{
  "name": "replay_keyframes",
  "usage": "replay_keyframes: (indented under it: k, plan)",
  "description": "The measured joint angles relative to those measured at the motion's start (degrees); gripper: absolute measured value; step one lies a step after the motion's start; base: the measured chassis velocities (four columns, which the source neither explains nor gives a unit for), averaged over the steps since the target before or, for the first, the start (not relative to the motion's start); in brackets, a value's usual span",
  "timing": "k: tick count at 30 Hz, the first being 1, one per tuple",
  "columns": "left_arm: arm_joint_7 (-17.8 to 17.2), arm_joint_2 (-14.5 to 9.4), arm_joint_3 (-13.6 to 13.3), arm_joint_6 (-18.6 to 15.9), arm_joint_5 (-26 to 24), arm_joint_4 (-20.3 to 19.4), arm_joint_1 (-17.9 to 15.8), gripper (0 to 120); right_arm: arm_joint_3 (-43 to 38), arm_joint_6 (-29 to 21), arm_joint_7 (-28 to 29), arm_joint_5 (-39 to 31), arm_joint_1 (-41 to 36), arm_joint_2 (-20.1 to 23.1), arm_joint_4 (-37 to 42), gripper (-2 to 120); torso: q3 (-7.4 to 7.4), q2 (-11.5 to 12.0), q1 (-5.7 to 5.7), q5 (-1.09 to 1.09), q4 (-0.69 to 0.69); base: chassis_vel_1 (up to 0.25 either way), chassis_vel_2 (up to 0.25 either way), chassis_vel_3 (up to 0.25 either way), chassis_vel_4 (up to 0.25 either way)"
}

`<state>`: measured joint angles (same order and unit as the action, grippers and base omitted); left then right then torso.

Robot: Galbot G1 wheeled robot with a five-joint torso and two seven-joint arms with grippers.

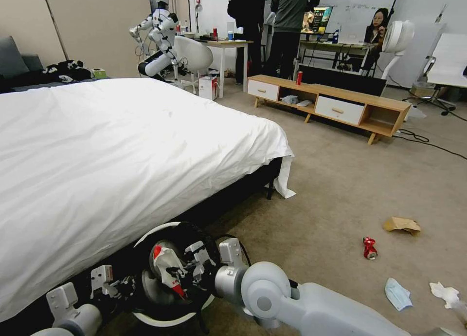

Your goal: Pick up the trash bin, then pick up the garbage from the floor and place it into the trash bin.

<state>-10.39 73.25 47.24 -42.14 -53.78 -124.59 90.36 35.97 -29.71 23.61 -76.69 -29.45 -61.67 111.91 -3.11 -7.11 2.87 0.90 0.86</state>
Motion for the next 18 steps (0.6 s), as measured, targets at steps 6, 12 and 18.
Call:
replay_keyframes:
  k: [6, 12, 18]
  plan:
    - [0.0, -0.1, 0.1, 0.0, -0.2, -0.2, 0.0, 1, 0.2, -0.8, 0.7, 0.4, -0.2, -0.1, -1.6, 0, 0.00, 0.0, 0.00, 0.00, 0.00, 0.000, 0.000, 0.000, 0.000]
    - [0.3, -0.1, 0.0, 0.0, -0.4, -0.3, 0.1, 1, 0.1, -2.4, 2.4, 0.4, -0.4, 0.6, -2.6, 0, 0.00, 0.0, 0.00, 0.00, 0.01, 0.000, 0.000, 0.000, 0.000]
    - [0.3, 0.1, -0.1, 0.0, -0.4, -0.5, 0.3, 1, 0.0, -3.8, 4.4, 0.3, -0.6, 0.4, -3.4, 0, 0.00, 0.0, 0.00, 0.00, 0.00, 0.000, 0.000, 0.000, 0.000]
